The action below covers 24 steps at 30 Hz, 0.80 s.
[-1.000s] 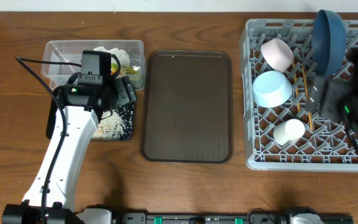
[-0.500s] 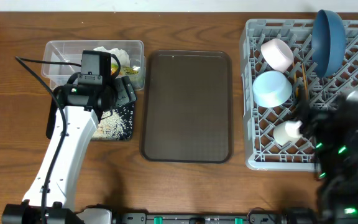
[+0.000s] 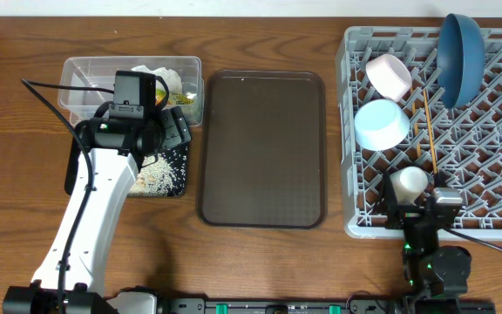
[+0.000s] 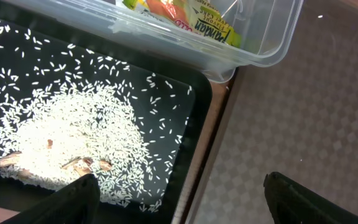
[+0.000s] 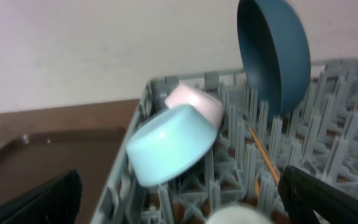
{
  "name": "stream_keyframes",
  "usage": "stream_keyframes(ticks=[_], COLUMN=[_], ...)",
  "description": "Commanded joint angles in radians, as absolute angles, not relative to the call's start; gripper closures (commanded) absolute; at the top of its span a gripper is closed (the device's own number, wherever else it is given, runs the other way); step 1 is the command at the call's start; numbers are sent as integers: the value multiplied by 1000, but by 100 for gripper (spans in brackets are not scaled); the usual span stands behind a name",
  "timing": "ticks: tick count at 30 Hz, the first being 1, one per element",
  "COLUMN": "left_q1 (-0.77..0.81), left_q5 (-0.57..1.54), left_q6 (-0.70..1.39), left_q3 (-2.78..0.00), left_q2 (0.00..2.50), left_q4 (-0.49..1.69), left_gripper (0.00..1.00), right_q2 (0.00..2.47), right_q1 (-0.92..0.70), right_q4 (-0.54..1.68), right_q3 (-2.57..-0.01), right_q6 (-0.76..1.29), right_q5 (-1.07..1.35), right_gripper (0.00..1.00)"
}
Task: Sort waste into correct bins and load items into the dishwasher rack
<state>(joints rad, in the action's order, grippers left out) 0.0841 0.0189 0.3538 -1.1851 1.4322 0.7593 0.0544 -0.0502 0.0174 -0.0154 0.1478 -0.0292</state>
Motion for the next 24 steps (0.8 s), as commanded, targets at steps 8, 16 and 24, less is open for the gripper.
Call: stream_keyframes(ticks=[8,16,24], left_q1=[81,81,81], left_q5=[7,7,7], left_q6=[344,344,344], left_q3=[-1195,-1195,-1195], left_q2=[1421,1421,1421], left_q4=[762,762,762], left_gripper=[13,13,13], right_q2=[6,6,6], right_q1=[-60,-60,-60], right_q4=[72,72,72], right_q3=[-6,-6,-6], right_q6=[134,133,134], right_q5=[-18,-18,-18], right_gripper=[1,1,1])
